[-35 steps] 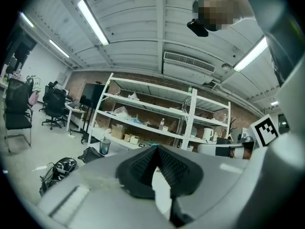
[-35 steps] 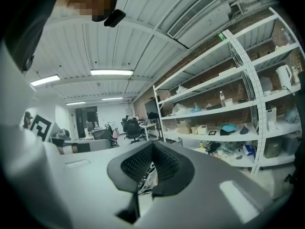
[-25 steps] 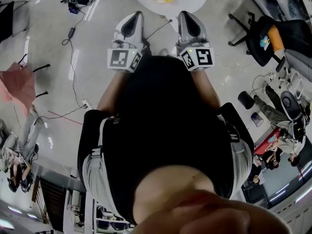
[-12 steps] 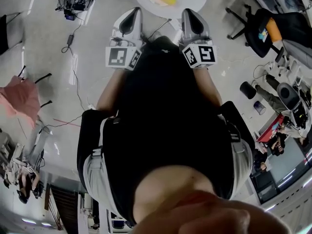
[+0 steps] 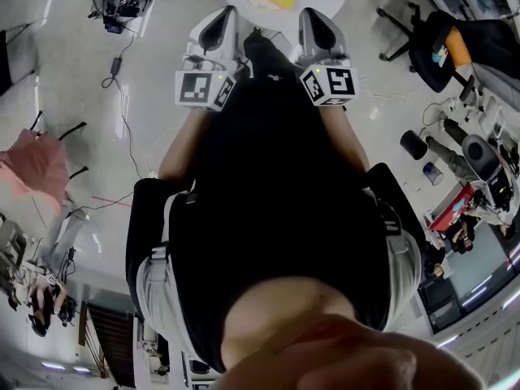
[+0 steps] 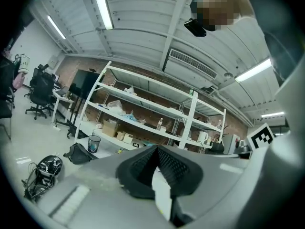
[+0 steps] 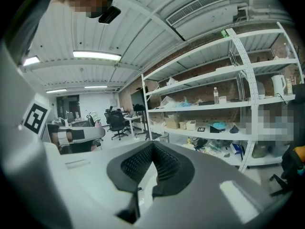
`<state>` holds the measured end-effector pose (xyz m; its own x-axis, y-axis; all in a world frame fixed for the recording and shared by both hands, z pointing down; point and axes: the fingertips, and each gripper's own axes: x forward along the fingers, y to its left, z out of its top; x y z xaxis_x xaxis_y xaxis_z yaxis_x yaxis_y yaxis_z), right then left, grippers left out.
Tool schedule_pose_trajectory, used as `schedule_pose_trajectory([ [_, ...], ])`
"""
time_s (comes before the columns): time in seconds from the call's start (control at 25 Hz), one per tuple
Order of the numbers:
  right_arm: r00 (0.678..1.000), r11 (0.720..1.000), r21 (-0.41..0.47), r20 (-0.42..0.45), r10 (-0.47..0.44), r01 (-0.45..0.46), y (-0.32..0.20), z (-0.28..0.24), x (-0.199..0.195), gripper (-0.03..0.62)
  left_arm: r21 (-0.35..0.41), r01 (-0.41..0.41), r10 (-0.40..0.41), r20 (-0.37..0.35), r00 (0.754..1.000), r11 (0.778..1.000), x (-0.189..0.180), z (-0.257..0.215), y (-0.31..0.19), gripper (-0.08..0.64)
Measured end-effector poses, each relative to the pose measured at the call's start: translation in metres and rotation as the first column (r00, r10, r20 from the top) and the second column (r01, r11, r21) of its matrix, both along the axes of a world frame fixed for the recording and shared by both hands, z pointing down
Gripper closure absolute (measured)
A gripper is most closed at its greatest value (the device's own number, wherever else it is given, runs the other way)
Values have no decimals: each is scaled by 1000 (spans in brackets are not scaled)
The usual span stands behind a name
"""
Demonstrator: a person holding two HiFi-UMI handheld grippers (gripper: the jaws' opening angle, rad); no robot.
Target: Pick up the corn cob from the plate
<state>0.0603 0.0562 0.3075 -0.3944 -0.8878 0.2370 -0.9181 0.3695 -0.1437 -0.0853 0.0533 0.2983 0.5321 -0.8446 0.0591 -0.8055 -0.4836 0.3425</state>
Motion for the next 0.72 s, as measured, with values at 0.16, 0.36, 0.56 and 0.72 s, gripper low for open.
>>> schedule_pose_trajectory([
  [0.16, 1000, 1000, -10, -1, -2, 2, -16, 9, 0, 584, -16, -4, 4, 8, 1000, 1000, 2, 6, -18, 557],
  [0.36, 1000, 1000, -28, 6, 0, 0, -37, 22, 3, 584, -25, -21, 22, 20, 1000, 999, 13, 12, -43, 558],
  [0.56, 1000, 998, -65, 12, -12, 12, -51, 36, 10, 584, -59, -22, 24, 25, 999, 998, 27, 23, -61, 558],
  [0.72, 1000, 995, -102, 8, -20, 20, -61, 59, 14, 584, -92, -14, 17, 28, 999, 996, 34, 42, -72, 557],
])
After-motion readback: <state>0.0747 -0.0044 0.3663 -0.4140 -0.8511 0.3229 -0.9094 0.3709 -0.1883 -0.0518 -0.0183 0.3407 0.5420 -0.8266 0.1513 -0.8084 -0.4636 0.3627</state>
